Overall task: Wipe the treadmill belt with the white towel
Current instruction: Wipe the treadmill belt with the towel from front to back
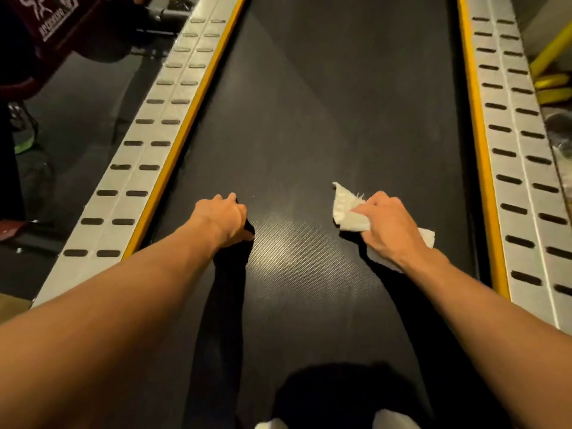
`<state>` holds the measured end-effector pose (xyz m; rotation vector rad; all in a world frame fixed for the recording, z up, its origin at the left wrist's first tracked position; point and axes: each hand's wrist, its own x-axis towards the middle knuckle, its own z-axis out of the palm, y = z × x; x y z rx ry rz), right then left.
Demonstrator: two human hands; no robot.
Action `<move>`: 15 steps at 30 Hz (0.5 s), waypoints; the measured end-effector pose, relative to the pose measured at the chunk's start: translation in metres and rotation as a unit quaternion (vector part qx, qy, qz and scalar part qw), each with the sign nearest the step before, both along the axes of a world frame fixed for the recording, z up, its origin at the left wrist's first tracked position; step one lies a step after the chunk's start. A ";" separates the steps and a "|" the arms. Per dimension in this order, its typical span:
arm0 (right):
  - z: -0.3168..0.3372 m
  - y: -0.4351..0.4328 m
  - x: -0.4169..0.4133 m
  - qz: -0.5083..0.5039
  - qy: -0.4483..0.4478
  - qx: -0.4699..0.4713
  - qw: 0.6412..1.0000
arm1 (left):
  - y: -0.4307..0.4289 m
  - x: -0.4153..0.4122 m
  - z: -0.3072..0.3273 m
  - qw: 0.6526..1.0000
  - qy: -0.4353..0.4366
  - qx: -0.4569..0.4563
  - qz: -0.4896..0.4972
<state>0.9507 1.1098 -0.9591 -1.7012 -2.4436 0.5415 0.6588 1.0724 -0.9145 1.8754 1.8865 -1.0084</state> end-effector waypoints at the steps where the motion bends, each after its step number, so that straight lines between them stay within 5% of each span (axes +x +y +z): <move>1: -0.003 -0.014 0.002 0.018 -0.011 -0.010 1.000 | 0.002 0.003 0.001 1.000 0.003 0.008 -0.002; 4: -0.003 -0.063 0.001 0.106 0.011 -0.053 0.993 | 0.001 0.015 -0.002 0.997 -0.044 0.061 -0.012; 7: 0.003 -0.060 0.011 0.047 0.074 -0.036 0.995 | -0.001 0.029 -0.007 0.983 -0.123 0.116 -0.071; 11: -0.003 -0.011 0.047 -0.119 0.020 0.003 0.993 | 0.003 0.043 -0.012 0.987 -0.117 0.054 -0.091; 15: -0.005 -0.050 0.049 -0.071 -0.010 -0.024 0.997 | 0.017 0.052 -0.016 0.993 -0.101 0.015 -0.063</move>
